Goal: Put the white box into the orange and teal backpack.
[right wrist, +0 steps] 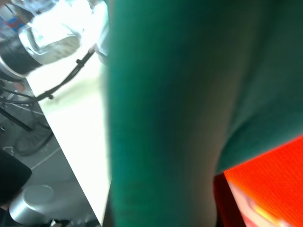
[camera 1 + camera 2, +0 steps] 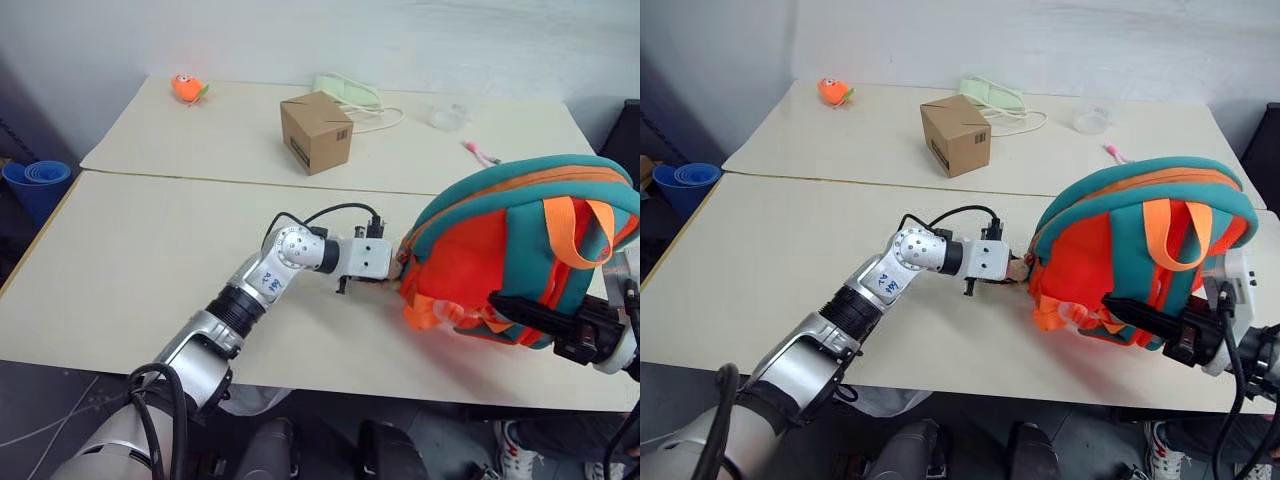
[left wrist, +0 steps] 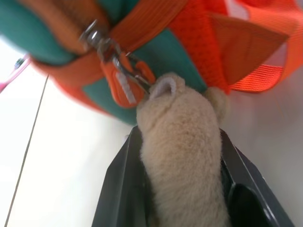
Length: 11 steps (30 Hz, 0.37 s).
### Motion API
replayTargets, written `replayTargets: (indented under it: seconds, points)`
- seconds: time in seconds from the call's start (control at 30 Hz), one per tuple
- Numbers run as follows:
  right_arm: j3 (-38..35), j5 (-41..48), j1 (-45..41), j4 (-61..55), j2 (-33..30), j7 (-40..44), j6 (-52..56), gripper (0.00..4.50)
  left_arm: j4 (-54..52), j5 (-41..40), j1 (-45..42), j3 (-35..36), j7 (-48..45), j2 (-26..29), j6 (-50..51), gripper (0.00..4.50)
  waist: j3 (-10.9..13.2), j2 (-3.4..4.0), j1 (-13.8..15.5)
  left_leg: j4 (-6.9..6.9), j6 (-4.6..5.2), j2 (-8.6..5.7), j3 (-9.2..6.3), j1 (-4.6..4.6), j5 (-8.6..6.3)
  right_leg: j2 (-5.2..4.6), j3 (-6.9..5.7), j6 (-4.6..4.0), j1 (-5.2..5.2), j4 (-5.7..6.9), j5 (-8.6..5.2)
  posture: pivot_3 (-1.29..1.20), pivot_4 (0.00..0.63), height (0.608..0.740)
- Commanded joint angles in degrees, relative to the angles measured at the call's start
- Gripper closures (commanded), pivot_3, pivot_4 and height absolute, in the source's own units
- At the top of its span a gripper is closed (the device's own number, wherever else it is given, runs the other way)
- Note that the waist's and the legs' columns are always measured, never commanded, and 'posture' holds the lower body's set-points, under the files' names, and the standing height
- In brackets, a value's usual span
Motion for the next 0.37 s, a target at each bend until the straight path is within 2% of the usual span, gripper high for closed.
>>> replayTargets:
  seconds: [0.03, 0.1, 0.2, 0.23, 0.3, 0.37]
  points:
    - [-14.3, -7.7, 4.7, 12.9, -6.8, 10.4, -3.7, 2.84, -8.1, -18.8, 4.2, 14.2, -16.7, 14.3, 19.9, 1.84, 0.0, 0.06, -1.3, -0.03, -0.08, 0.05, -0.02, -0.01, 0.05, 0.05, -0.06, -0.04, 0.01, 0.22, -0.02, 0.0, 0.15, 0.74]
    - [-21.7, -9.7, 7.5, 22.2, -10.6, 17.2, -3.7, 2.08, -8.7, -26.2, 4.2, 20.5, -21.7, 22.1, 29.2, 1.14, 0.0, 0.06, -1.8, -0.04, -0.22, 0.25, 0.04, 0.0, 0.1, 0.59, -0.2, -0.13, -0.02, 0.2, -0.07, 0.0, 0.15, 0.74]
    - [-30.0, -12.5, 11.2, 33.4, -15.5, 26.8, -1.8, 1.0, -8.2, -30.5, 3.4, 25.7, -27.7, 32.9, 36.1, 0.2, 0.0, 0.06, -1.8, -0.05, -0.21, 0.22, 0.04, 0.03, 0.11, 0.67, -0.27, -0.16, 0.01, 0.21, -0.09, 0.0, 0.15, 0.74]
    - [-31.0, -13.1, 11.7, 35.4, -16.4, 28.6, -1.5, 0.69, -8.5, -31.0, 3.5, 26.2, -28.4, 34.5, 36.6, 0.0, 0.0, 0.06, -1.6, -0.04, -0.17, 0.22, 0.03, 0.08, 0.09, 0.67, -0.26, -0.15, 0.1, 0.17, -0.09, 0.0, 0.15, 0.74]
    - [-29.9, -13.5, 10.2, 36.8, -16.0, 28.3, -1.8, 0.04, -11.1, -32.5, 4.6, 28.3, -26.6, 34.7, 37.4, 0.0, 0.0, 0.06, -1.2, -0.03, 0.01, 0.13, 0.0, 0.31, -0.04, 0.55, -0.26, -0.13, 0.37, -0.12, -0.08, 0.0, 0.15, 0.74]
    - [-27.0, -13.0, 8.3, 34.4, -13.3, 26.2, -1.8, 0.04, -14.9, -32.4, 7.0, 28.9, -22.9, 32.5, 36.5, 0.0, 0.0, 0.06, -1.0, -0.03, 0.01, 0.12, -0.13, 0.81, -0.28, 0.4, -0.29, -0.05, 1.03, -0.46, -0.04, 0.0, 0.15, 0.74]
